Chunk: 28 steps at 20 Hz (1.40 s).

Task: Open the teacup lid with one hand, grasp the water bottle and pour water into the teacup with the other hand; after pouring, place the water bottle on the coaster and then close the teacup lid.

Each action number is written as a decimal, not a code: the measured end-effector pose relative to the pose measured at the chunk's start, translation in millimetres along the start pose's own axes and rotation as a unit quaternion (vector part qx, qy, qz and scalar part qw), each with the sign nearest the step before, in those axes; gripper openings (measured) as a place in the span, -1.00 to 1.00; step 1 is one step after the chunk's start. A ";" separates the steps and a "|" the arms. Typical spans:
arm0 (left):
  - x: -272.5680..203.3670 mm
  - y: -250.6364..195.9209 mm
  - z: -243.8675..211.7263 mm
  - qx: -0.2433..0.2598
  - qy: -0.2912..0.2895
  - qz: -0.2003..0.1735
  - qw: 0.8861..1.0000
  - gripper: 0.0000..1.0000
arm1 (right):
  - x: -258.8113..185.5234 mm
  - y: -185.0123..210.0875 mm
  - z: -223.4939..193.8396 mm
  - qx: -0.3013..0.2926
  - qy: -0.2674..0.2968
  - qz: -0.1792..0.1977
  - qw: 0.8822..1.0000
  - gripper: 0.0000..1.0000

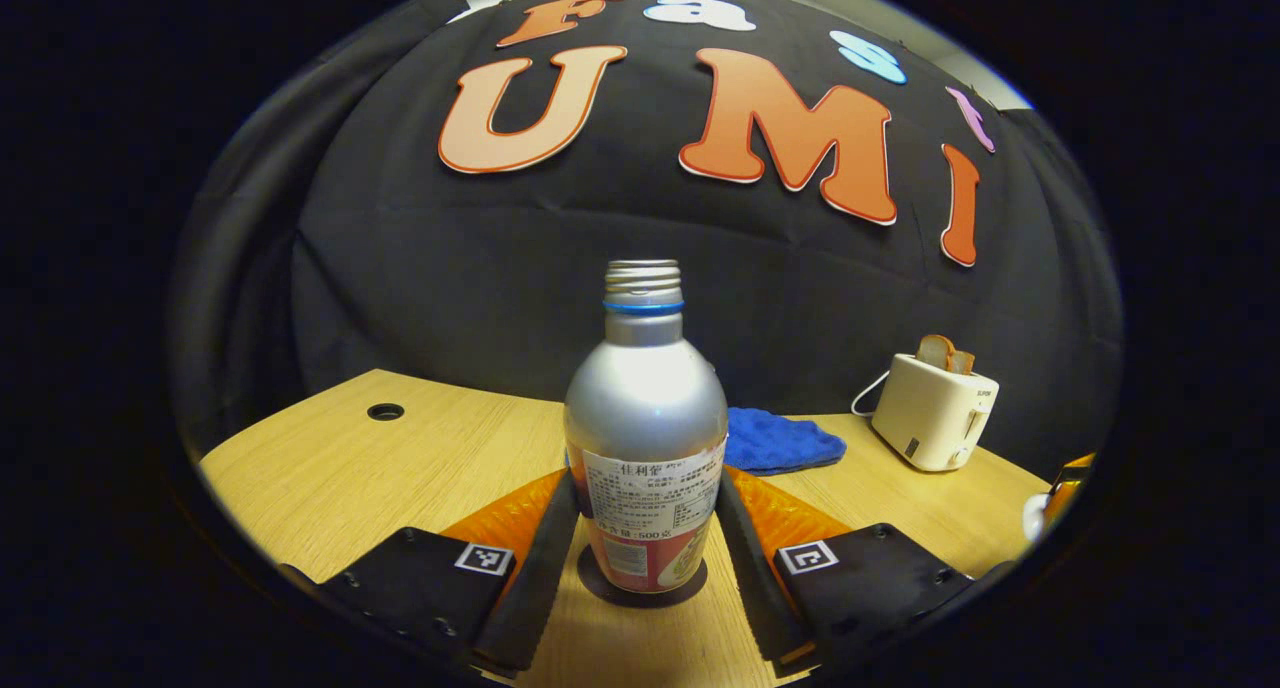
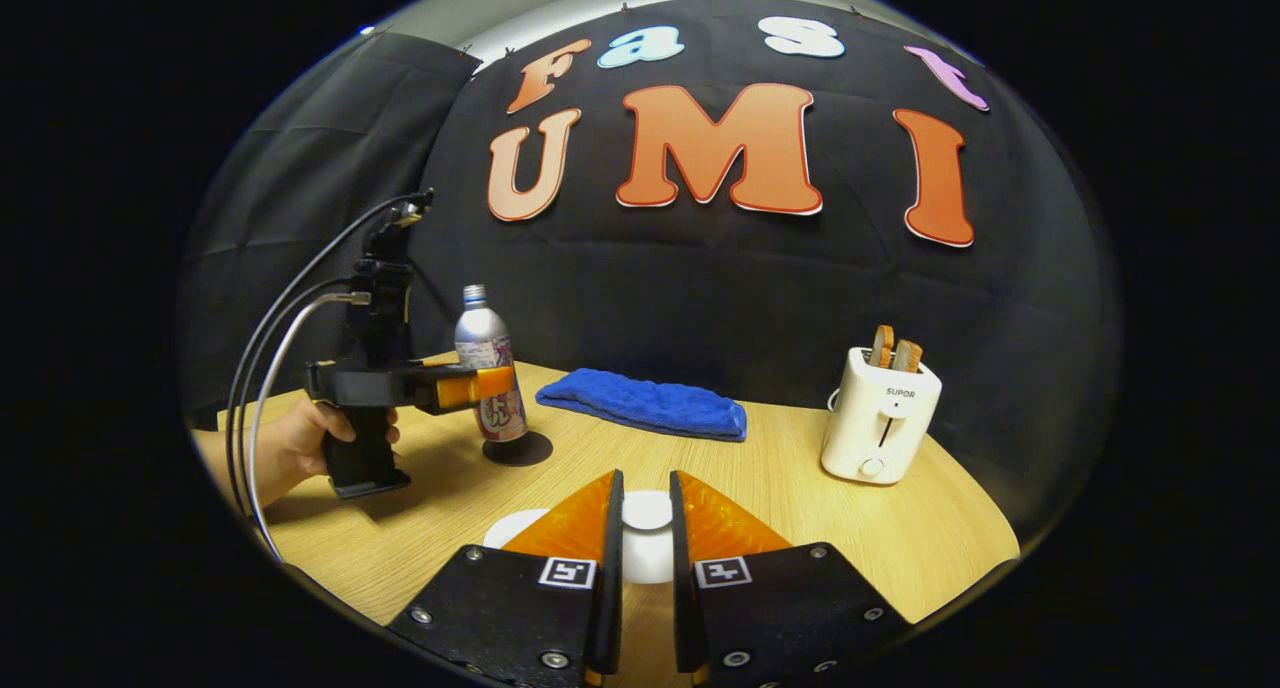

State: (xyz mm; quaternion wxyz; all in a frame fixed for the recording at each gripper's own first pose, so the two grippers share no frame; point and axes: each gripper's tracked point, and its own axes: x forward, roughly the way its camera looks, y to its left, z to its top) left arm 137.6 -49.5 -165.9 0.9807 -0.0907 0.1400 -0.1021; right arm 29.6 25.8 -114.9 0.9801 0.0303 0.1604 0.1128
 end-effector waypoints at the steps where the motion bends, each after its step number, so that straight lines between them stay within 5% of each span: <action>1: 2.9 -1.9 -3.5 0.003 0.006 -0.001 1.000 0.62 | 1.1 0.9 -1.8 0.000 0.002 0.002 1.000 -0.57; 5: 13.0 -6.4 -13.2 0.012 0.022 -0.003 1.000 0.70 | 7.3 0.6 -9.9 0.000 0.014 0.006 1.000 -0.57; 10: 17.9 -6.5 -21.8 0.018 0.033 -0.001 0.999 0.56 | 12.6 7.8 -12.1 0.007 0.019 0.016 1.000 -0.56; 16: 12.5 -9.4 -27.0 0.024 0.044 -0.014 0.999 0.72 | 16.5 23.4 -20.6 0.012 0.033 0.031 0.999 -0.56; 19: 4.2 -6.6 -20.9 0.037 0.034 -0.016 0.999 0.98 | 18.1 32.6 -23.2 0.013 0.038 0.037 0.998 -0.56; 28: -44.2 -2.8 1.5 0.068 0.005 -0.028 0.997 0.98 | 20.3 58.0 -35.7 0.001 0.049 0.053 0.997 -0.56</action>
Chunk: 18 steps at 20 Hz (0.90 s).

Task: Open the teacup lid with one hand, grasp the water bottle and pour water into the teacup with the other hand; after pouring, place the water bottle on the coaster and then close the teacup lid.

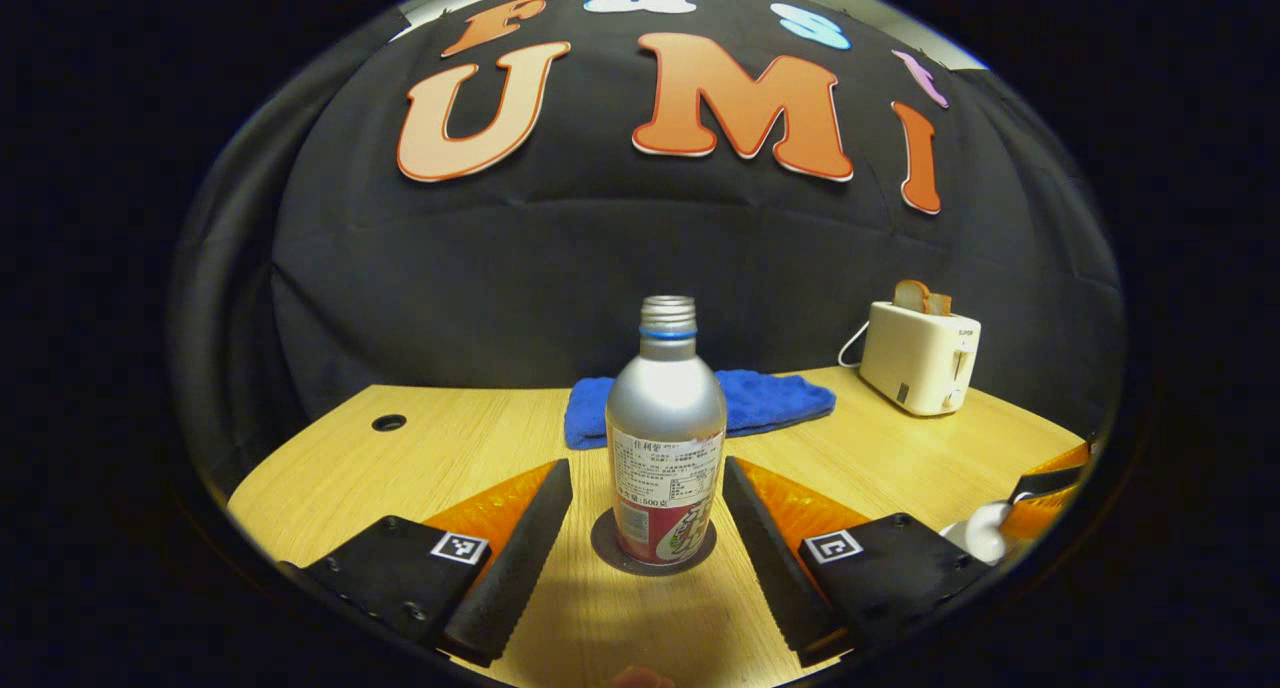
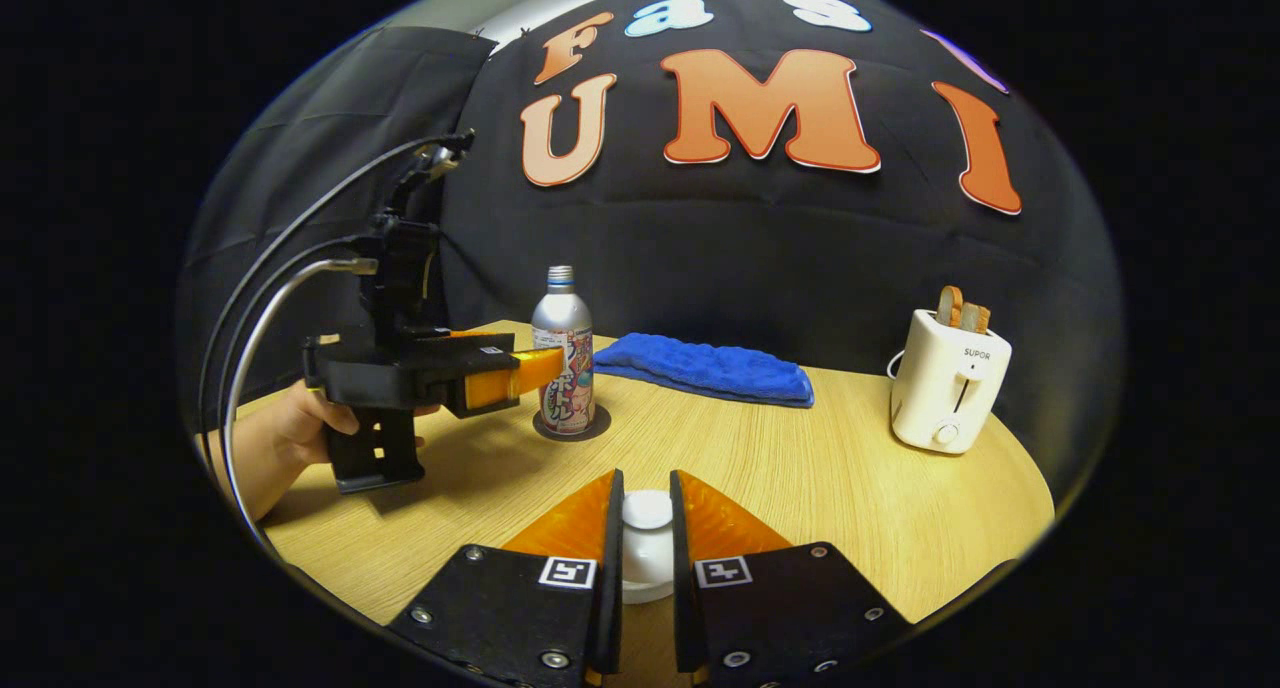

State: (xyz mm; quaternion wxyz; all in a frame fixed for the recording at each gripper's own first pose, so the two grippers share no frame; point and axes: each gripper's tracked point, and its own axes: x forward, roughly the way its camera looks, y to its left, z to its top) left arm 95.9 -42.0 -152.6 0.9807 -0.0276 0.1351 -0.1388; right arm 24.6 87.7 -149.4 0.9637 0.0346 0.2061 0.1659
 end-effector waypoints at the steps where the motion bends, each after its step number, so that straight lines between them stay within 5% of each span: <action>1: -7.3 1.7 3.1 0.001 -0.006 0.001 1.000 0.97 | 1.1 1.1 -1.8 -0.002 0.001 -0.001 1.000 -0.57; 18: -80.9 5.9 22.0 -0.008 -0.051 0.021 0.998 0.97 | 12.1 9.2 -13.9 -0.017 -0.011 -0.006 1.000 -0.46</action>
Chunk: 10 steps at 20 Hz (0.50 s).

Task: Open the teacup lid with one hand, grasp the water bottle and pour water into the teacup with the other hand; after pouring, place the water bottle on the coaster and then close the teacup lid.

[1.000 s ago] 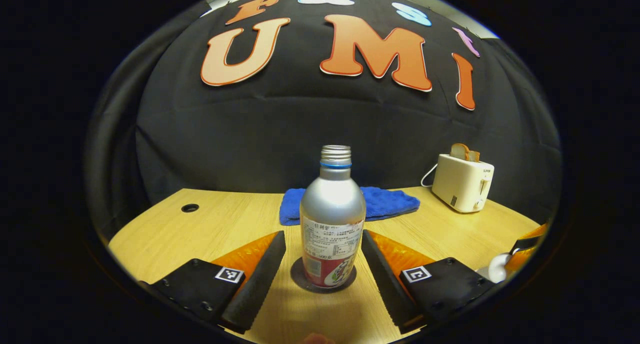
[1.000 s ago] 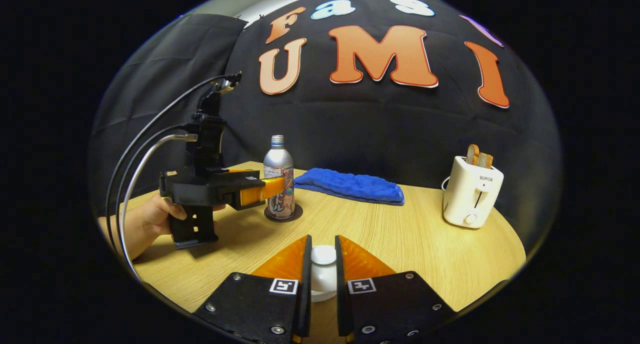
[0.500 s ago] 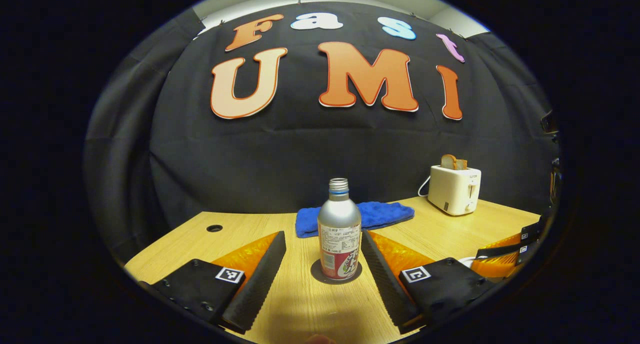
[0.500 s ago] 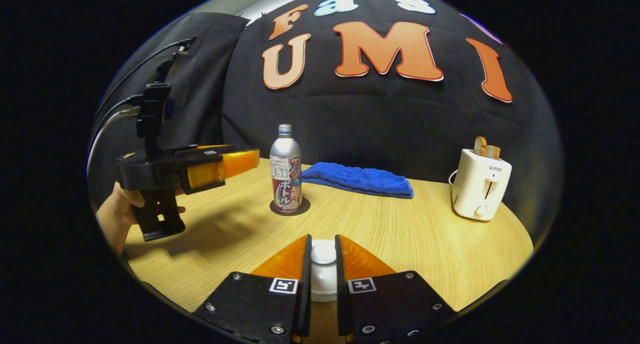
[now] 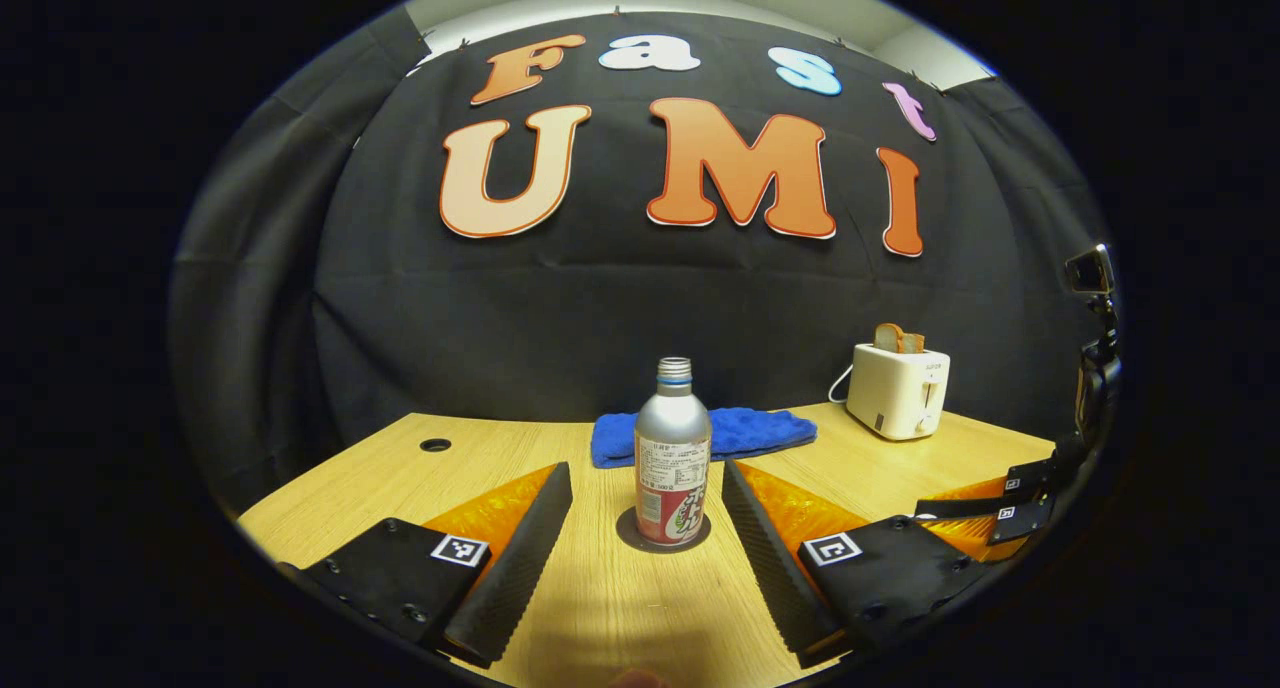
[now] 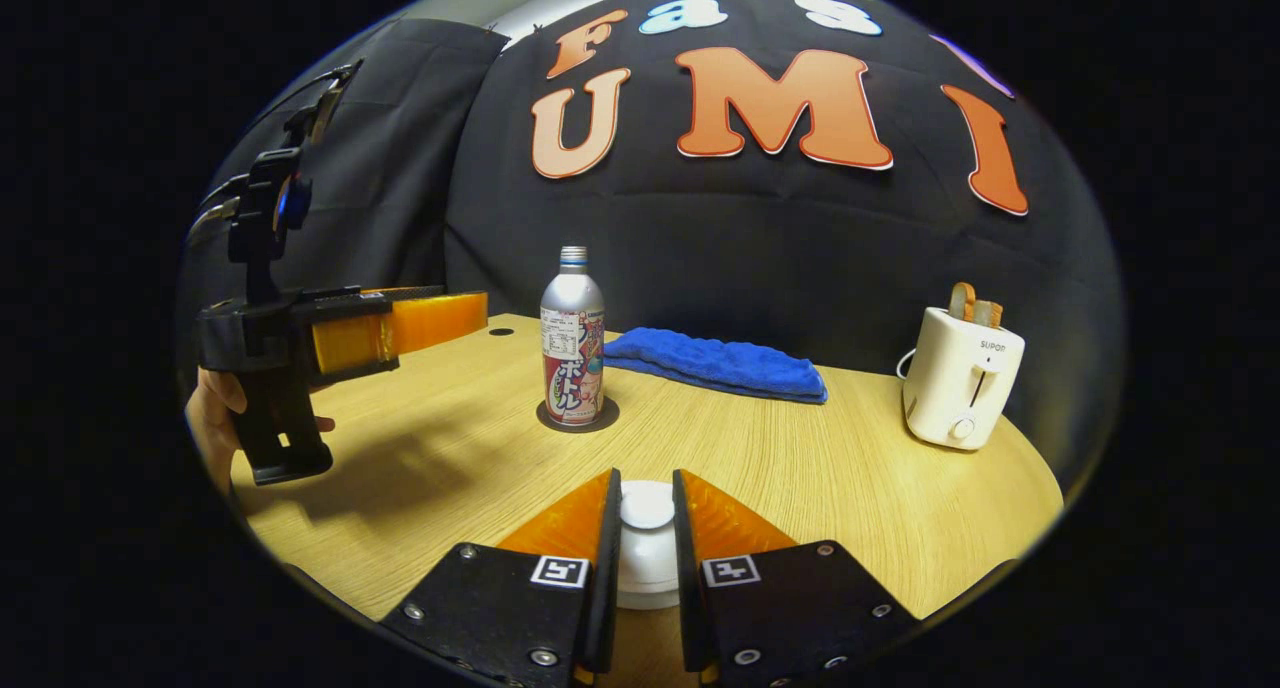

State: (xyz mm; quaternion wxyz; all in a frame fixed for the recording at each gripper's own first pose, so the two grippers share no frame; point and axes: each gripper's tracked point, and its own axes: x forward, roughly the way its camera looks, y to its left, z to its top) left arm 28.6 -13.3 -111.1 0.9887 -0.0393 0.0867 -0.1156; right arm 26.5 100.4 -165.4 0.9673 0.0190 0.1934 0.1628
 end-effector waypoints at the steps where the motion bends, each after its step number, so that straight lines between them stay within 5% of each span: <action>1: -4.1 -2.4 0.8 0.001 0.000 0.000 1.000 0.97 | -2.3 1.8 1.8 -0.006 -0.004 -0.001 1.000 -0.36; 5: -20.1 -2.9 17.1 0.002 -0.021 0.007 1.000 0.89 | -13.8 4.1 26.1 -0.001 -0.044 0.001 0.999 0.10; 10: -43.6 -5.4 42.8 0.010 -0.049 0.019 0.999 0.96 | -41.8 -7.9 76.3 0.016 -0.111 -0.019 0.994 0.39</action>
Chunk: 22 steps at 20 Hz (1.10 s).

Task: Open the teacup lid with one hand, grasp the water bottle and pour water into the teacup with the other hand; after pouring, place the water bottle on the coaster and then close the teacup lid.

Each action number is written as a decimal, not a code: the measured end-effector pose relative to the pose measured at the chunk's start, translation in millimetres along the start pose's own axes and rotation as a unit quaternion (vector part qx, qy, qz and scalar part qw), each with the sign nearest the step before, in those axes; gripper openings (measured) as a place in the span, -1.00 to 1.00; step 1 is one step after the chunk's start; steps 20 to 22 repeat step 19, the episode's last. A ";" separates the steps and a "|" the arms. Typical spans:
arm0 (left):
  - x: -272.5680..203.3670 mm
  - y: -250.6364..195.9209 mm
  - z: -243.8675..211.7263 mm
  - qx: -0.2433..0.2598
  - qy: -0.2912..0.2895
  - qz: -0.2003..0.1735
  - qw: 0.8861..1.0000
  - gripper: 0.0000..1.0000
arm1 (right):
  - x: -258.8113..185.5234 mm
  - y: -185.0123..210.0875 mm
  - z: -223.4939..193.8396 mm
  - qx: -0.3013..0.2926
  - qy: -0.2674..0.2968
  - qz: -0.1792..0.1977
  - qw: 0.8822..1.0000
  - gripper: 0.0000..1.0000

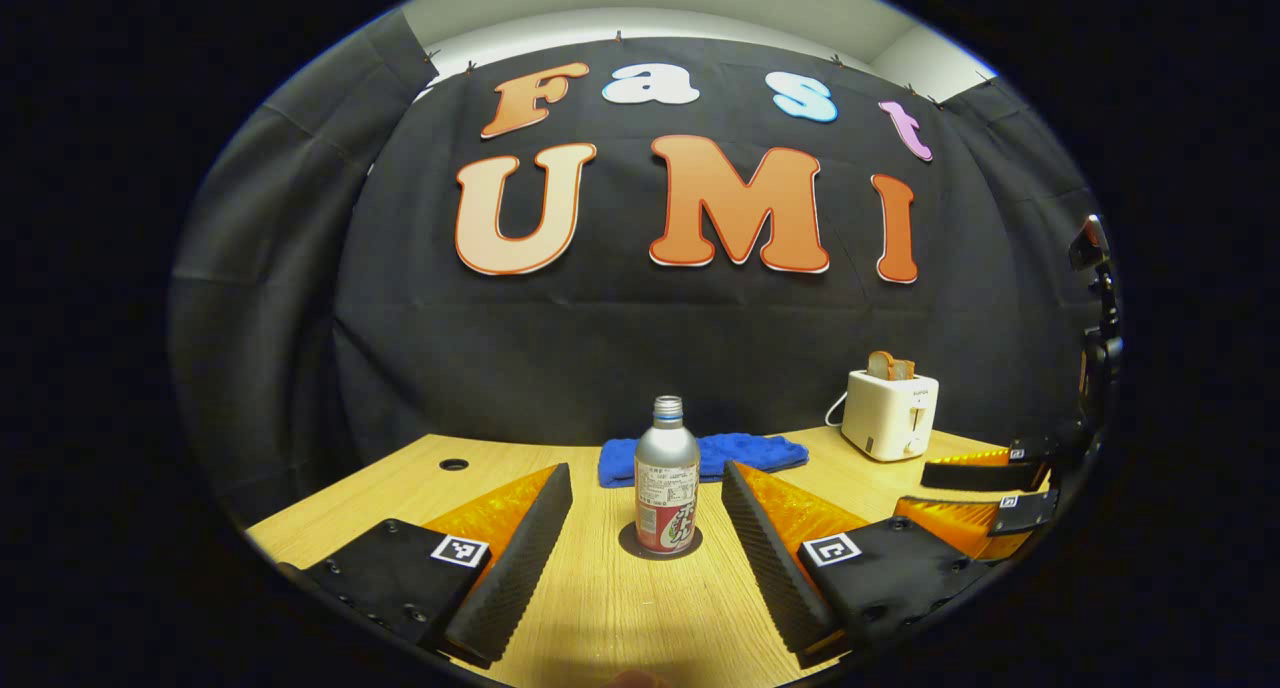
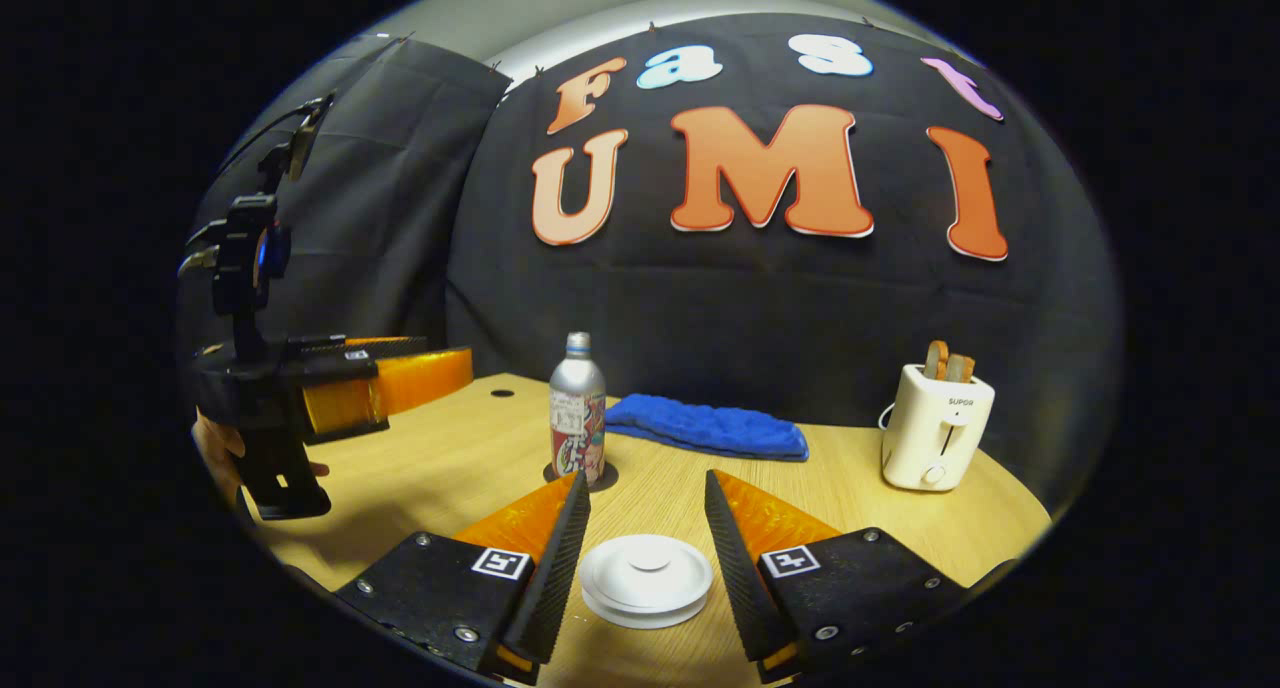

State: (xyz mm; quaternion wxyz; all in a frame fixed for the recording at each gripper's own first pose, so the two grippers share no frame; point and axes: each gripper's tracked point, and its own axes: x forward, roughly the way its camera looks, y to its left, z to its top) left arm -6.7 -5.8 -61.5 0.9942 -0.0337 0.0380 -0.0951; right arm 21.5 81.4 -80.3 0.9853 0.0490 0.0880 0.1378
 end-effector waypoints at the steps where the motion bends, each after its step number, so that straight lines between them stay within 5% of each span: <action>1: -5.2 -0.4 5.3 0.002 -0.004 0.003 1.000 0.96 | -4.0 -2.9 8.2 -0.001 -0.009 -0.006 1.000 0.48; 9: -39.5 -6.0 31.8 0.003 -0.040 0.016 0.999 1.00 | -30.8 -14.4 62.9 -0.013 -0.090 -0.036 0.995 0.60; 22: -57.5 12.3 41.2 0.010 -0.059 0.049 0.997 1.00 | -41.7 -42.5 67.4 -0.030 -0.083 -0.088 0.992 0.64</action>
